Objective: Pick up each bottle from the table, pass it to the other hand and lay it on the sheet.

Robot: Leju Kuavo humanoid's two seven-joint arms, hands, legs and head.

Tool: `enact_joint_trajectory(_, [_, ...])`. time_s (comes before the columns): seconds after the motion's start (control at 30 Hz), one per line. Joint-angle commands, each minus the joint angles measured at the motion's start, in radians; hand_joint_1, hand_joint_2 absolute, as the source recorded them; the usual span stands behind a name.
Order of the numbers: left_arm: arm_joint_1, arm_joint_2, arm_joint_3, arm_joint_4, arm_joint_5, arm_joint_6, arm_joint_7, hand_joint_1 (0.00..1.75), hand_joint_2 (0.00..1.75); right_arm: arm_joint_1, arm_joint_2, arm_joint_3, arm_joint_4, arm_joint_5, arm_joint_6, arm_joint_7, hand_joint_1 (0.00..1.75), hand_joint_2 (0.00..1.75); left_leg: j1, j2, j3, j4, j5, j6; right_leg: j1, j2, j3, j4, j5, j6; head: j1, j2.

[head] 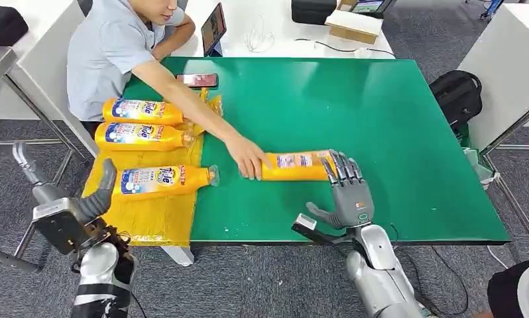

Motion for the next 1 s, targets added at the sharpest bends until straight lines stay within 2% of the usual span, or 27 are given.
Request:
enact_joint_trajectory(0.03, [0.039, -0.012, -0.068, -0.043, -0.021, -0.002, 0.005, 0.0, 1.75, -0.131, -0.015, 0.025, 0.298, -0.03, -0.002, 0.04, 0.0, 1.75, 0.001, 0.002, 0.003, 0.0, -0.001, -0.001, 0.001, 0.001, 0.003, -0.001, -0.001, -0.001, 0.0, 0.0])
enact_joint_trajectory(0.07, [0.03, -0.018, -0.077, -0.051, -0.041, -0.008, 0.043, 0.0, 1.75, -0.141, -0.015, 0.064, 0.315, -0.056, 0.009, 0.054, 0.0, 1.75, 0.001, 0.003, 0.004, 0.0, -0.002, -0.001, 0.001, 0.002, 0.004, -0.001, -0.001, -0.002, 0.0, 0.0])
enact_joint_trajectory(0.1, [0.022, -0.012, -0.083, -0.002, -0.007, -0.002, 0.005, 0.0, 1.75, -0.171, -0.012, 0.074, 0.364, -0.083, 0.009, 0.052, 0.0, 1.75, 0.001, 0.002, 0.003, 0.0, -0.001, -0.001, 0.001, 0.001, 0.002, -0.001, 0.0, -0.001, 0.0, 0.0])
enact_joint_trajectory(0.3, [-0.035, -0.006, -0.127, 0.095, -0.001, -0.002, 0.005, 0.0, 1.75, -0.271, 0.027, 0.131, 0.499, -0.156, 0.11, 0.061, 0.0, 1.75, 0.0, 0.004, 0.003, 0.0, -0.001, -0.001, 0.0, 0.002, 0.002, 0.0, 0.0, -0.001, 0.0, 0.0])
enact_joint_trajectory(0.4, [-0.057, -0.029, -0.13, 0.131, -0.053, -0.002, 0.005, 0.0, 1.75, -0.326, 0.036, 0.19, 0.554, -0.133, 0.165, 0.112, 0.0, 1.75, 0.0, 0.002, 0.001, 0.0, 0.0, -0.001, 0.0, 0.001, 0.0, 0.0, 0.0, -0.001, 0.0, 0.0])
enact_joint_trajectory(0.43, [-0.072, -0.007, -0.173, 0.172, -0.003, -0.002, 0.005, 0.0, 1.75, -0.347, 0.04, 0.22, 0.564, -0.103, 0.173, 0.154, 0.0, 1.75, 0.0, 0.003, 0.001, 0.0, 0.0, -0.001, 0.0, 0.001, 0.0, 0.0, 0.0, -0.001, 0.0, 0.0])
enact_joint_trajectory(0.67, [-0.083, -0.015, -0.196, 0.186, -0.014, -0.002, 0.005, 0.0, 1.75, -0.416, 0.031, 0.295, 0.593, -0.029, 0.219, 0.272, 0.0, 1.75, 0.0, 0.003, 0.003, 0.0, -0.001, -0.001, 0.0, 0.001, 0.002, 0.001, -0.001, -0.002, 0.0, 0.0])
enact_joint_trajectory(0.73, [-0.084, -0.015, -0.195, 0.192, -0.015, -0.002, 0.005, 0.0, 1.75, -0.44, 0.023, 0.333, 0.603, 0.016, 0.243, 0.341, 0.0, 1.75, 0.0, 0.002, 0.003, 0.001, -0.001, -0.001, 0.0, 0.0, 0.002, 0.001, -0.001, -0.002, 0.0, 0.0])
enact_joint_trajectory(0.83, [-0.078, -0.01, -0.198, 0.19, -0.023, -0.002, 0.005, 0.0, 1.75, -0.464, 0.02, 0.351, 0.603, 0.041, 0.284, 0.409, 0.0, 1.75, 0.0, 0.002, 0.002, 0.0, 0.0, -0.001, 0.0, 0.0, 0.001, 0.001, -0.001, -0.001, 0.0, 0.0])
enact_joint_trajectory(0.97, [-0.065, -0.013, -0.186, 0.174, -0.042, -0.002, 0.005, 0.0, 1.75, -0.476, 0.021, 0.361, 0.605, 0.056, 0.306, 0.448, 0.0, 1.75, 0.0, 0.002, 0.004, 0.0, -0.001, -0.001, 0.0, 0.0, 0.002, 0.001, -0.001, -0.002, 0.0, 0.0])
enact_joint_trajectory(1.0, [-0.06, -0.014, -0.18, 0.169, -0.046, -0.002, 0.005, 0.0, 1.75, -0.486, 0.029, 0.358, 0.609, 0.054, 0.354, 0.479, 0.0, 1.75, 0.0, 0.002, 0.002, 0.0, 0.0, -0.001, 0.0, 0.0, 0.001, 0.001, -0.001, -0.002, 0.0, 0.0])
